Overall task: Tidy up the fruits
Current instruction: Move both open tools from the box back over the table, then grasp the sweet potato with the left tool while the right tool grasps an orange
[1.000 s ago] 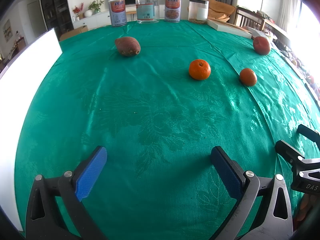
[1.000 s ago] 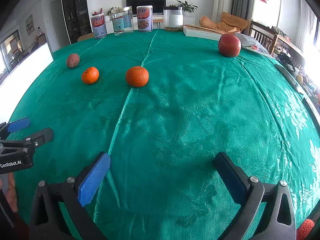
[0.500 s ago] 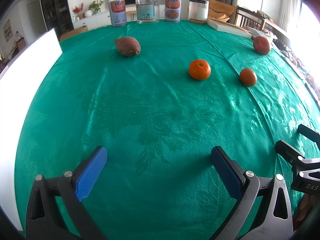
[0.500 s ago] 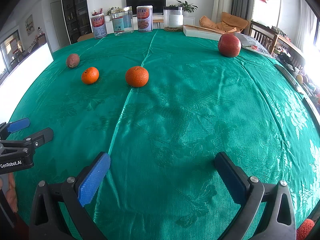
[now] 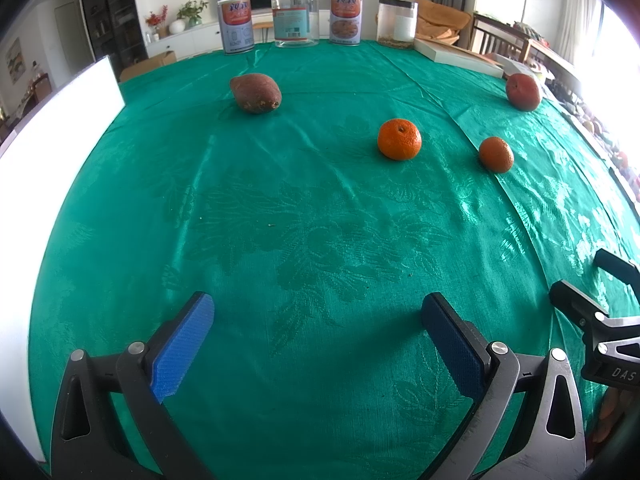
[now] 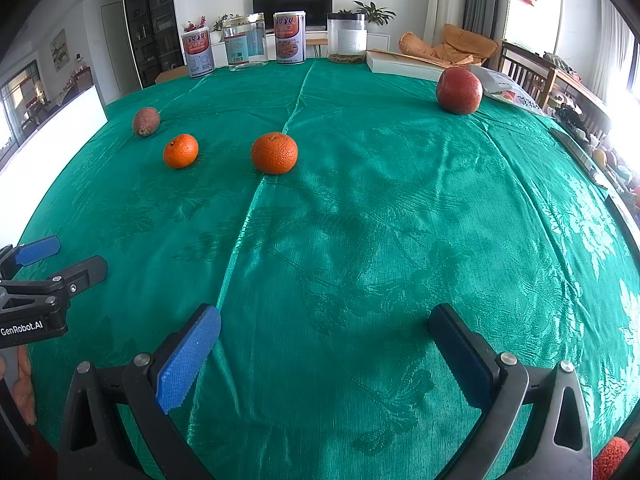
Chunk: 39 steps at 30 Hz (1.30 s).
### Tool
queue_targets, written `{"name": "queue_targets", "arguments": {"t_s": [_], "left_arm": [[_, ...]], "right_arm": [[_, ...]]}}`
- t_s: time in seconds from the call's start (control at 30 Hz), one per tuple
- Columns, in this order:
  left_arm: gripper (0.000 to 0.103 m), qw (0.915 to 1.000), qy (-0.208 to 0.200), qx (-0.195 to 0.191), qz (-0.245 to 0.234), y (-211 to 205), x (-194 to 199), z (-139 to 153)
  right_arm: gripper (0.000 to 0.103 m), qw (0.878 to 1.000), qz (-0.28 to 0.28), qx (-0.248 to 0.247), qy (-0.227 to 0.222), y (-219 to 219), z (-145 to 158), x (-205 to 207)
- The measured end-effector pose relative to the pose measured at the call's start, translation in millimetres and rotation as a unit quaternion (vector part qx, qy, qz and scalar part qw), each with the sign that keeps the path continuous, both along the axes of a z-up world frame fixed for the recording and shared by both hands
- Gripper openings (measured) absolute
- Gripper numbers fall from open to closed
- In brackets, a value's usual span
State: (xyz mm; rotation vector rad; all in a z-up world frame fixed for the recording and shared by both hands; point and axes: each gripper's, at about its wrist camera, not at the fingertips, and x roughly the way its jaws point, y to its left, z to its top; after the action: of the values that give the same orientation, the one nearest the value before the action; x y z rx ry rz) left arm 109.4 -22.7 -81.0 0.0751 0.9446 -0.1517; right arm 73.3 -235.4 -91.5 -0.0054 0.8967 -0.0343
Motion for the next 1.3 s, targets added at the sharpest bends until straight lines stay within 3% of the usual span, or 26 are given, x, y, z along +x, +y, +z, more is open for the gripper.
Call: {"name": "queue_targets", "arguments": {"t_s": [0.13, 0.23, 0.27, 0.33, 0.43, 0.5, 0.53, 0.57, 0.6, 0.77, 0.9, 0.97, 1.07, 1.1, 1.17, 1.3], "left_arm": [[0.103, 0.9999, 0.009, 0.002, -0.006, -0.2, 1.5, 0.9], [0.101, 0.9909, 0.123, 0.005, -0.055, -0.9, 23.6, 9.1], [0.100, 0.9846, 0.159, -0.020, -0.069, 3.9, 35.5, 16.6], [0.100, 0.9787, 0.184, -0.058, -0.070, 15.7, 57.9, 36.7], [0.101, 0.9763, 0.182, -0.105, -0.049, 39.5, 106.5, 73.6], [0.101, 0.9629, 0.218, -0.156, -0.030, 56.6, 146.2, 78.4], [0.101, 0.9529, 0.249, -0.174, -0.006, 65.7, 169.8, 74.1], [0.100, 0.9478, 0.265, -0.177, 0.012, 70.4, 183.6, 70.1], [0.100, 0.9444, 0.277, -0.173, 0.040, 75.3, 201.3, 65.8], [0.100, 0.9442, 0.304, -0.116, 0.050, 55.9, 245.2, 41.9], [0.100, 0.9442, 0.304, -0.107, 0.069, 46.3, 258.6, 32.3], [0.100, 0.9454, 0.299, -0.102, 0.081, 45.1, 264.1, 29.7], [0.099, 0.9494, 0.288, -0.088, 0.089, 42.2, 267.9, 27.6], [0.097, 0.9504, 0.286, -0.083, 0.090, 42.3, 268.5, 27.6], [0.083, 0.9512, 0.285, -0.076, 0.089, 41.8, 269.8, 27.3], [0.081, 0.9483, 0.295, -0.076, 0.087, 39.0, 268.9, 20.8]], "right_arm": [[0.103, 1.000, -0.001, 0.001, 0.004, -0.2, 0.1, 1.1], [0.103, 0.996, 0.006, 0.040, 0.082, -3.7, 8.8, 17.2], [0.103, 0.990, 0.021, 0.092, 0.105, -8.7, 16.5, 26.7], [0.103, 0.980, 0.034, 0.152, 0.125, -16.0, 33.7, 46.3], [0.103, 0.981, 0.069, 0.145, 0.107, -14.3, 65.7, 81.7], [0.101, 0.981, 0.092, 0.121, 0.123, -8.2, 70.6, 104.1], [0.097, 0.976, 0.093, 0.131, 0.144, -8.5, 67.7, 115.0], [0.087, 0.969, 0.085, 0.156, 0.175, -11.6, 62.2, 128.0], [0.084, 0.962, 0.069, 0.178, 0.197, -15.7, 57.9, 138.8], [0.078, 0.946, 0.043, 0.205, 0.246, -14.9, 52.2, 176.4], [0.070, 0.947, 0.045, 0.184, 0.259, -7.6, 52.8, 194.9], [0.061, 0.950, 0.040, 0.167, 0.262, -5.9, 49.5, 201.1], [0.059, 0.947, 0.045, 0.160, 0.275, -0.4, 44.0, 206.2], [0.059, 0.947, 0.048, 0.156, 0.277, 3.1, 43.0, 207.7], [0.056, 0.947, 0.056, 0.143, 0.282, 9.2, 40.4, 210.6], [0.056, 0.946, 0.064, 0.108, 0.298, 21.9, 30.6, 214.9]]}}
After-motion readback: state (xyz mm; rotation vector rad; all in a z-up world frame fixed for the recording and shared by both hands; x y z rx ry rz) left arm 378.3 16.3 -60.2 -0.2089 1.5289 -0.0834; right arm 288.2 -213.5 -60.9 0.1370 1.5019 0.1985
